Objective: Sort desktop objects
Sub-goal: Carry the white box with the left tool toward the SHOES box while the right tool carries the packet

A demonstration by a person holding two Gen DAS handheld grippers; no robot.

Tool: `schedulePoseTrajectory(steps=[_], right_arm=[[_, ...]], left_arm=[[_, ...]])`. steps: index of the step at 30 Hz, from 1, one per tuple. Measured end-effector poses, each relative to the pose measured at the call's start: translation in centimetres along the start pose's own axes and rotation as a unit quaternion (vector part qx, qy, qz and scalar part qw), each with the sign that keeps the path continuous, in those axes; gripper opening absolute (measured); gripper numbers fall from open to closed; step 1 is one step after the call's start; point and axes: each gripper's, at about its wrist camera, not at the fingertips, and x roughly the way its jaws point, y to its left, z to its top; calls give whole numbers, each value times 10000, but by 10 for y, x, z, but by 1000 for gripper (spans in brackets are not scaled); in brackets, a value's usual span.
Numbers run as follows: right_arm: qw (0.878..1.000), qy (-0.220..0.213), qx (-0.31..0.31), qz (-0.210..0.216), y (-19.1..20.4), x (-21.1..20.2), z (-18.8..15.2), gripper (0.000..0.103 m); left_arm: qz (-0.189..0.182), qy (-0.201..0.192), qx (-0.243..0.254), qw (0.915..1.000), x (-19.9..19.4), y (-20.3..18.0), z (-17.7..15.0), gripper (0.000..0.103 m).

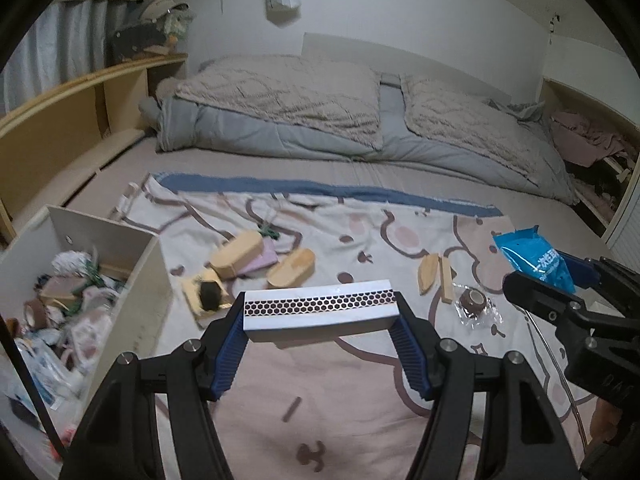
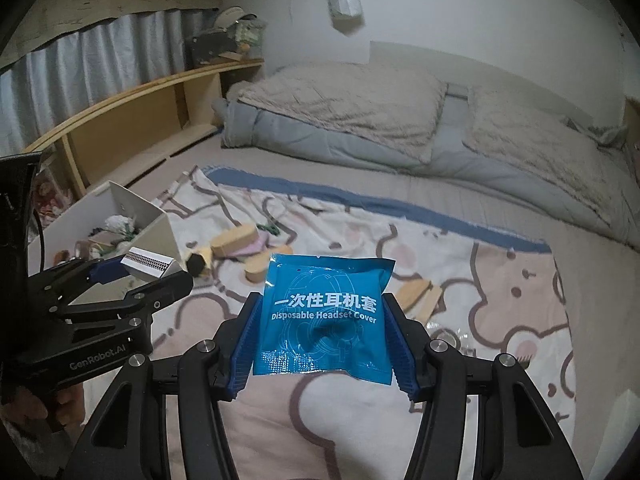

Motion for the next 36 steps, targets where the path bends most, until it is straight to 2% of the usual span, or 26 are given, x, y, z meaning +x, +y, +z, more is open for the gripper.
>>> schedulePoseTrajectory(steps=[5, 16, 21, 29, 36], right_arm=[[9998, -99, 59, 191, 17, -14, 16, 58], [9989, -348, -182, 272, 69, -45, 43, 58], [9979, -416, -99, 479, 88, -56, 52, 58], [9973, -426, -175, 571, 118, -61, 60, 58], [9967, -449, -49, 679, 142, -56, 61, 58]], left_arm=[[90, -154, 115, 9998, -26, 18, 11, 66], [340, -471, 169, 9982, -82, 69, 31, 66], [480, -565, 140, 9971, -105, 98, 42, 66], [689, -647, 161, 9954, -127, 139, 45, 66], [688, -562, -48, 9960, -124, 176, 47, 66]])
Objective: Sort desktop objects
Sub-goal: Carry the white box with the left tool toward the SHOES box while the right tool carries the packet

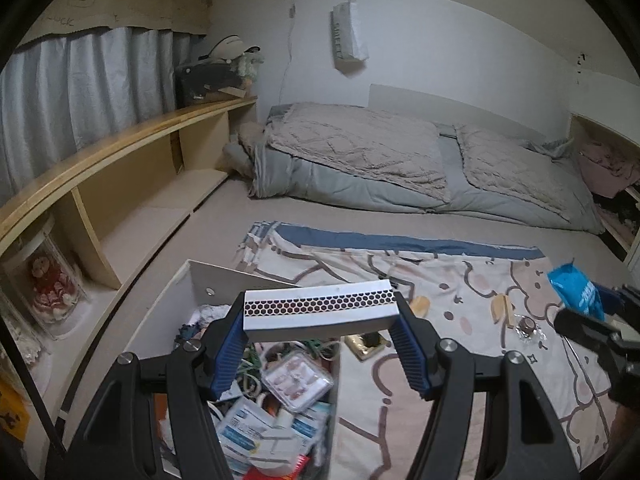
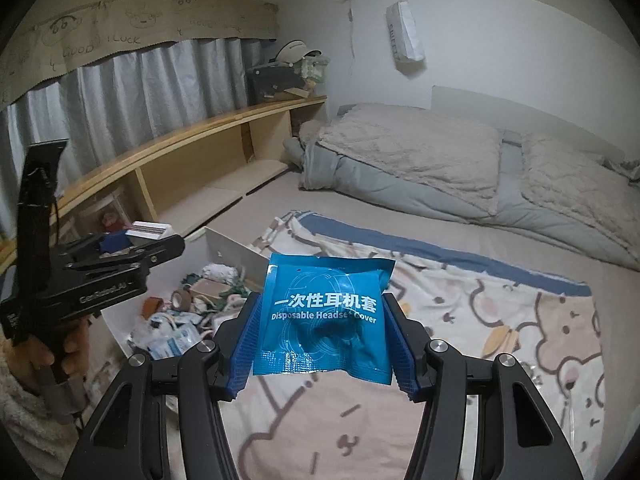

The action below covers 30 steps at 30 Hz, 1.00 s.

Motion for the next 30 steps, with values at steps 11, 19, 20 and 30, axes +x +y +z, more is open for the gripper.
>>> schedulePoseTrajectory(steps=[11, 19, 20, 30], right_arm=[[9996, 38, -212, 195, 30, 19, -12, 58], [9991, 226, -245, 253, 23, 31, -18, 58], [9991, 256, -229, 265, 21, 32, -19, 58], [9980, 525, -178, 319, 10, 45, -29, 58]], left_arm=[[106, 435, -34, 9990, 45, 35, -7, 66], [203, 1018, 35, 9946, 99, 45, -15, 67], [207, 1085, 45, 9939, 105, 45, -15, 67], [562, 1564, -90, 9861, 164, 59, -17, 67]])
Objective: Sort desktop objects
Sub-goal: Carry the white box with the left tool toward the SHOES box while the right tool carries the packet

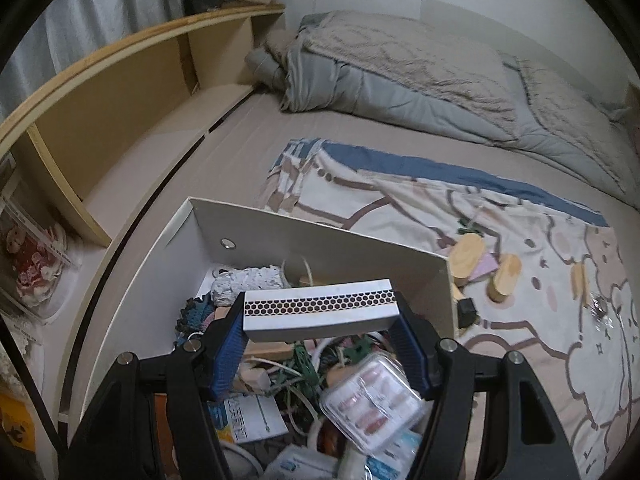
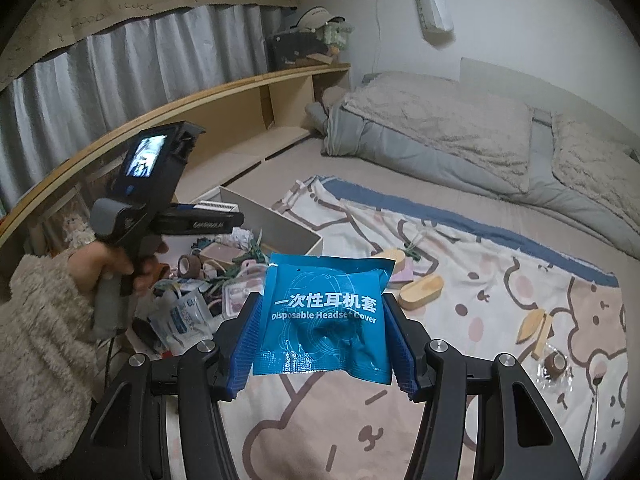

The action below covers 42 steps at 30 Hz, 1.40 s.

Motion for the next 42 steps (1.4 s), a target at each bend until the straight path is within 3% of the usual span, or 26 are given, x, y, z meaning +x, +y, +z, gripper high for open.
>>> schedulePoseTrajectory(steps=[13, 19, 21, 22, 25, 30, 42], right_arm=[[9999, 7, -37, 112, -3, -2, -3, 58], [10000, -16, -15, 95, -3, -3, -2, 58], [9999, -9, -21, 98, -3, -3, -2, 58], [10000, -12, -22, 89, -3, -2, -2, 58], [10000, -14, -20, 63, -3, 0, -2, 58], [10000, -34, 22, 55, -5, 6, -2, 58], [9998, -93, 115, 147, 11, 27, -4, 58]], left_arm=[[653, 604, -415, 9952, 58, 23, 2, 67], [788, 643, -563, 9932, 66, 31, -3, 67], [779, 636, -626, 9930, 66, 35, -5, 73], [798, 652, -633, 9927, 67, 36, -6, 83], [816, 653, -584, 9928, 66, 36, -7, 85], [732, 528, -444, 9949, 55, 34, -9, 85], [608, -243, -85, 9978, -8, 38, -12, 85]])
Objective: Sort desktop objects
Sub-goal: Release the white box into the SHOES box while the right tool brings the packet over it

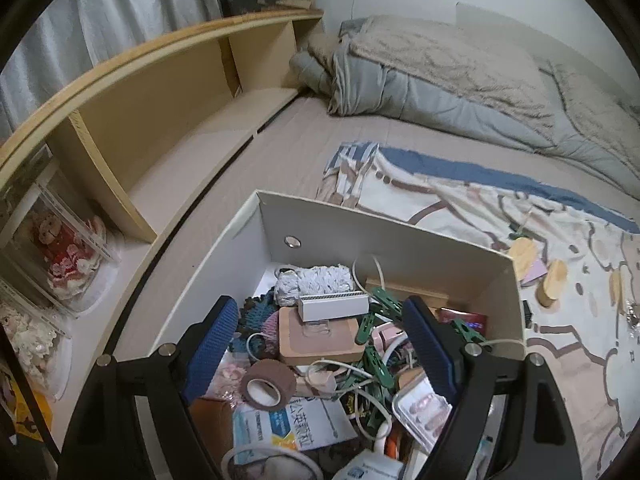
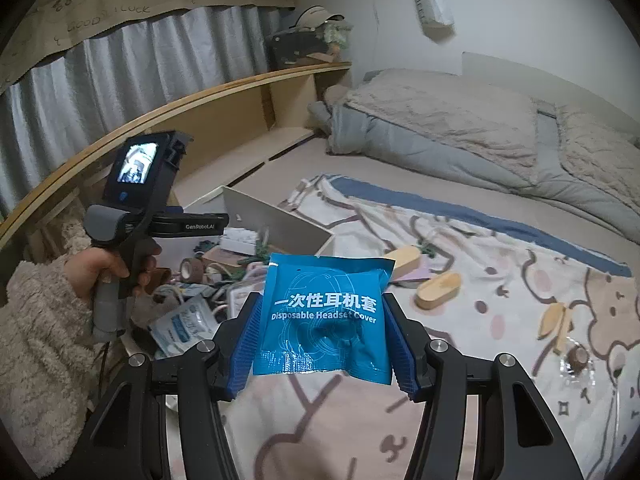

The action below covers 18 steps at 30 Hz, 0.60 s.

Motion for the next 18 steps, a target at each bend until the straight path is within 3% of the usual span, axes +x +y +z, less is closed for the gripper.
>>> schedulePoseTrajectory(steps=[5, 13, 18], right_arm=[[9995, -56, -82, 294, 21, 13, 7, 58], [9970, 247, -122, 722, 56, 50, 14, 58], [9956, 428, -74, 828, 75, 84, 19, 58]], left_arm=[[-98, -151, -75, 9998, -19, 8, -3, 85], [56, -607, -3, 9981, -52, 25, -8, 85], [-58, -774, -146, 9969, -68, 35, -9, 85]])
